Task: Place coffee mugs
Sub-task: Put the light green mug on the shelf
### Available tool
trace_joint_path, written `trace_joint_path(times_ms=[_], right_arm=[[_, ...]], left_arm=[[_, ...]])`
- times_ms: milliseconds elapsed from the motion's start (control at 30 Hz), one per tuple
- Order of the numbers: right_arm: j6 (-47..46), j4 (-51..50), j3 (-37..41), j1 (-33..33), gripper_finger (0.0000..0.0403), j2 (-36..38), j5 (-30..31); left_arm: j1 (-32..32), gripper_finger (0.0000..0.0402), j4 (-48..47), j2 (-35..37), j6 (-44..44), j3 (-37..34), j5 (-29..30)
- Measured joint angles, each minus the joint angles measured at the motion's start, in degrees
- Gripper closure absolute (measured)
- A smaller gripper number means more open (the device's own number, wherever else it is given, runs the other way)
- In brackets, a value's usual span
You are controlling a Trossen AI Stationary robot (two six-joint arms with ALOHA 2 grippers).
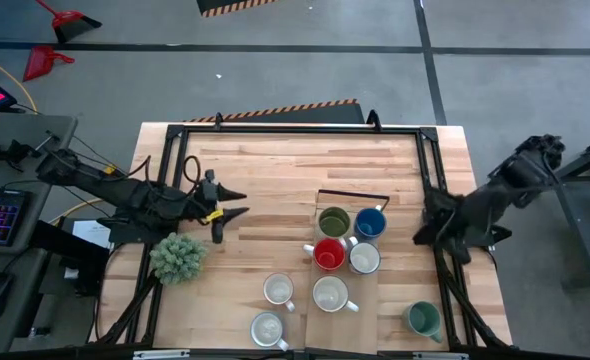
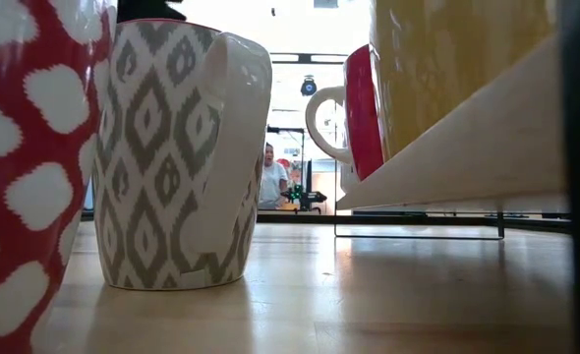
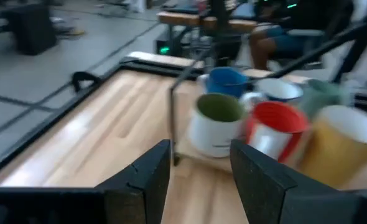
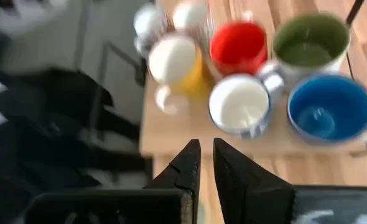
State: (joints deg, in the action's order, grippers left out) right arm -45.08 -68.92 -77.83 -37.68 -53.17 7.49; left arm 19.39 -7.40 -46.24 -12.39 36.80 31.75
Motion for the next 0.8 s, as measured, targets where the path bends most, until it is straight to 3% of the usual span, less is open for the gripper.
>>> trace_joint_path(times_ms=[100, 233, 367, 600, 800], right_arm=[[-3.09, -6.34, -2.11, -4.39, 0.0380, -3.25, 2.05], [-10.86, -10.70, 0.90, -11.00, 0.0393, -4.09, 4.39], [-17.68, -9.17, 6.13, -17.03, 0.0401, -4.00, 4.44], [-27.34, -1.74, 11.67, -21.56, 0.0392, -6.89, -5.93], [-27.58, -0.09, 11.96, -21.76, 0.0341, -12.04, -9.29]], left_arm=[[0.00, 0.0247, 0.35, 0.06, -2.01, 0.00, 2.19], [0.00, 0.0247, 0.16, 0.02, -12.46, 0.00, 2.56], [0.00, 0.0248, -0.31, -0.75, -18.01, 0.00, -2.10], [0.01, 0.0248, 1.20, -3.75, -19.63, 0.00, -3.40], [0.00, 0.0248, 1.36, -5.02, -17.53, 0.00, 1.40]])
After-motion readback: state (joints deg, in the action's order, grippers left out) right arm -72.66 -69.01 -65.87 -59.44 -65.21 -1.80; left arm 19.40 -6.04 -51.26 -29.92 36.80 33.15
